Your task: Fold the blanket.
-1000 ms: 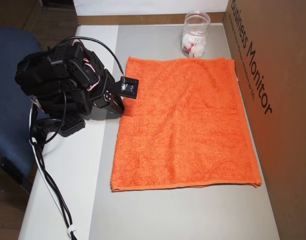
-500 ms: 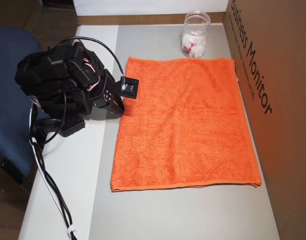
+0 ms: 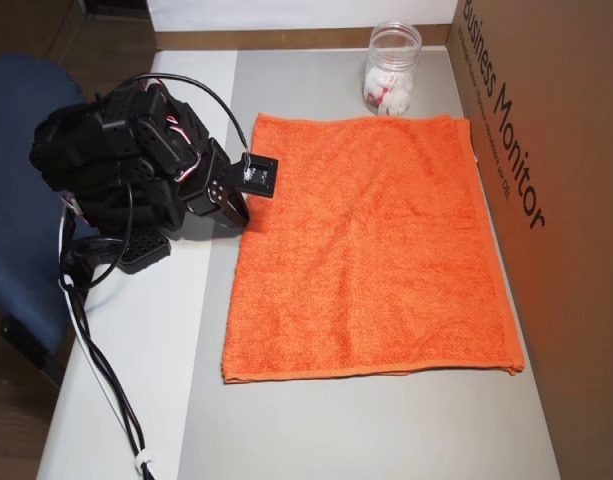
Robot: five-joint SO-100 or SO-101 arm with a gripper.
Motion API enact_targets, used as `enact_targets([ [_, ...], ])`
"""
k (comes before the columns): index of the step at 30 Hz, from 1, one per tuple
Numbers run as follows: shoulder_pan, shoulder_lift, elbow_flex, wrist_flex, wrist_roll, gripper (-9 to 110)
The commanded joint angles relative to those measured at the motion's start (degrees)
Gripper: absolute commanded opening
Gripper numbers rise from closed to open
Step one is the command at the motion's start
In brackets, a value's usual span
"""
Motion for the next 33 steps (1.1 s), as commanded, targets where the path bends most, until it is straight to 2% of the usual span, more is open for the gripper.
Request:
enact_targets([
  [1, -0.4, 0.5, 0.3, 0.2, -0.4, 0],
  [11, -0.5, -3.8, -0.7, -1.2, -0.4, 0],
  [21, -0.5, -16.8, -11.5, -1.0, 0.3, 0],
  [33, 0.5, -23.5, -24.0, -1.0, 0.6, 0],
])
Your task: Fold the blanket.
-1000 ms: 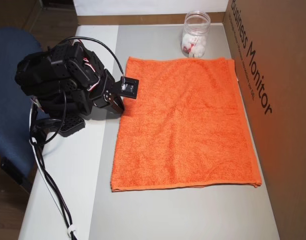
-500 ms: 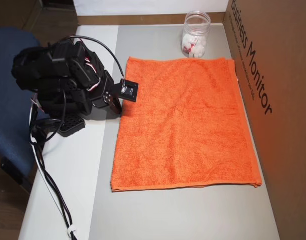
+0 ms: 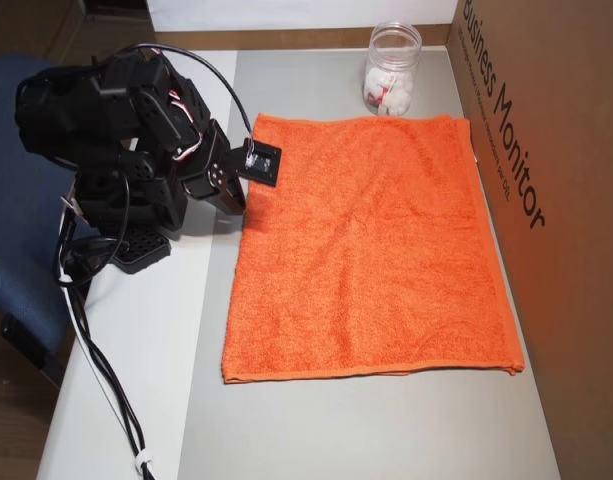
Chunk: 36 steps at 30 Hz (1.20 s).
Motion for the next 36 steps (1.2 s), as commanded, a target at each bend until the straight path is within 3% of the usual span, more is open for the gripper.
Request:
enact_targets([
  [1, 0.3, -1.3, -6.3, -0.4, 0.5, 0],
  [12, 0.7, -10.0, -19.9, -0.4, 0.5, 0],
  [24, 12.2, -18.5, -30.9, -0.4, 0.9, 0],
  [36, 22.3, -25.0, -40.7, -0.4, 19.5, 0],
])
